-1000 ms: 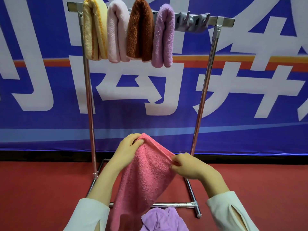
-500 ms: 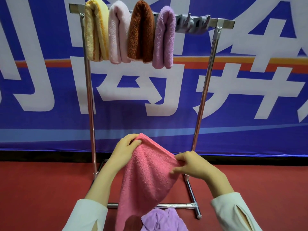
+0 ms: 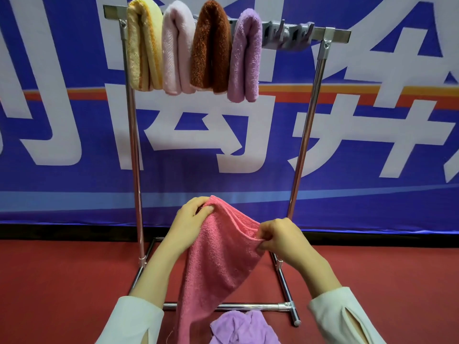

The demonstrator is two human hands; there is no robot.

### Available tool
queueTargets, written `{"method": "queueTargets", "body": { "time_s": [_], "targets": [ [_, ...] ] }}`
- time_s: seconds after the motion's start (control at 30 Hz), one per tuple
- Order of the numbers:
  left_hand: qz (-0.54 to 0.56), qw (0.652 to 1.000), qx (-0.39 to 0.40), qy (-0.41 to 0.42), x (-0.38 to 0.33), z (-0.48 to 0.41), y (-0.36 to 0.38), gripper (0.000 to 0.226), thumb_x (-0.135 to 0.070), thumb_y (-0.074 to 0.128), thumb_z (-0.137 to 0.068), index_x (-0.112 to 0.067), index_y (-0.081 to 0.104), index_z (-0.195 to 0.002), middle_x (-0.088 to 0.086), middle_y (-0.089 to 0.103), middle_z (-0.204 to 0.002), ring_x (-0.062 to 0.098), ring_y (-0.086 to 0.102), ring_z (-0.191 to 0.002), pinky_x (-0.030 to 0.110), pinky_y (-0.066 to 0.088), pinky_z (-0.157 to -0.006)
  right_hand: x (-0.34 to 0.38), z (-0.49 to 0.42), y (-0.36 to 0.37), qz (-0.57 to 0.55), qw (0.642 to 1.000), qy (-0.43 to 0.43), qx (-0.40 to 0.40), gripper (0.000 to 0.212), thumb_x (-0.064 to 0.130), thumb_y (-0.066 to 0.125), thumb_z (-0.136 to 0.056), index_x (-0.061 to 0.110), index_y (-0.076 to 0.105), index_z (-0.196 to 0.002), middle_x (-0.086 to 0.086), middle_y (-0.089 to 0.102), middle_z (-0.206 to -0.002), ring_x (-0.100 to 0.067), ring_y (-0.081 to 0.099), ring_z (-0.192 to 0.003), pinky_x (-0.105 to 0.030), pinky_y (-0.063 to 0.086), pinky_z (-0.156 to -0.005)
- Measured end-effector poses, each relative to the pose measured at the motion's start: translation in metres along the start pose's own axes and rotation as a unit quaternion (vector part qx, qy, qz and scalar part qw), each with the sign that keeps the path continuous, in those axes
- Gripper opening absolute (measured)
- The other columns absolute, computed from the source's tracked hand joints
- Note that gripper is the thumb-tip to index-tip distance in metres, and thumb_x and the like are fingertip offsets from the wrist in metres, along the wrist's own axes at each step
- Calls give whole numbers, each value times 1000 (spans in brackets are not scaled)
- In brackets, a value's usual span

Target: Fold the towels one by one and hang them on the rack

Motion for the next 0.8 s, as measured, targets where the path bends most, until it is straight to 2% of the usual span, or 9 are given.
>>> {"method": "queueTargets", "body": {
  "time_s": [0.07,0.17,0.3,0.37,0.47,0.57,0.67,0.73,0.8],
  "targets": [
    [6,1000,-12,-9,2,0,-4,22,-16,52,-97,-17,65,-115,-4,63,-115,10,56,-107,21,37,-91,2,0,-3,-9,1000,-4,-20,24,16,79,-67,30,59,-69,14,57,-62,-9,53,-71,-24,36,-61],
    [11,999,-23,-21,6,0,-8,23,-16,52,-97,-18,65,-116,-3,64,-116,12,56,-109,22,36,-90,4,-1,-10,57,997,-36,-40,20,28,78,-72,24,59,-78,14,47,-67,-11,42,-82,-28,29,-69],
    [0,999,-15,-28,12,0,-7,23,-15,52,-96,-17,65,-116,-3,63,-117,13,56,-110,23,37,-92,-3,1,-14,155,987,-20,-22,43,52,66,-80,25,39,-61,9,43,-75,-15,33,-87,-30,24,-73],
    [-7,999,-10,-30,13,-1,-5,23,-15,53,-96,-16,65,-116,-3,63,-117,14,56,-111,24,37,-93,-3,3,-16,170,985,-7,-28,45,57,61,-83,27,35,-61,7,41,-78,-15,30,-88,-31,27,-75],
    [-13,999,-7,-30,15,-1,-3,23,-15,53,-96,-17,66,-115,-1,64,-118,15,56,-112,25,38,-95,-6,6,-15,148,988,-9,-33,30,46,56,-89,21,47,-75,2,45,-90,-19,37,-96,-31,38,-82],
    [-7,999,-22,-42,17,0,-6,25,-17,53,-96,-17,65,-118,-1,63,-120,16,55,-113,29,39,-98,-21,6,-15,79,996,1,-31,21,39,67,-85,18,62,-89,1,46,-104,-17,41,-105,-32,42,-89],
    [14,999,-21,-45,15,2,-5,25,-16,52,-97,-18,65,-118,-1,63,-118,15,56,-111,29,40,-96,-28,6,-11,18,1000,9,-6,23,36,79,-75,20,62,-78,4,49,-99,-12,50,-92,-30,45,-82],
    [37,998,-30,-43,12,3,-4,24,-17,51,-97,-19,65,-117,-3,63,-116,13,56,-109,28,39,-94,-27,7,-10,-36,999,0,-16,23,30,80,-76,22,60,-68,7,54,-83,-4,50,-73,-22,41,-69],
    [55,997,-36,-44,10,3,-6,23,-19,51,-97,-22,65,-116,-5,64,-113,12,56,-106,27,39,-90,-28,9,-13,-93,995,2,-39,19,24,74,-83,18,64,-69,8,56,-66,-1,50,-60,-18,37,-61]
  ]
}}
Point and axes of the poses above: each hand's wrist, its own z-axis away from the middle knuckle, its own y-axis out of the palm, x = y × z, the point moved 6 cm from there along -z, towards the middle knuckle
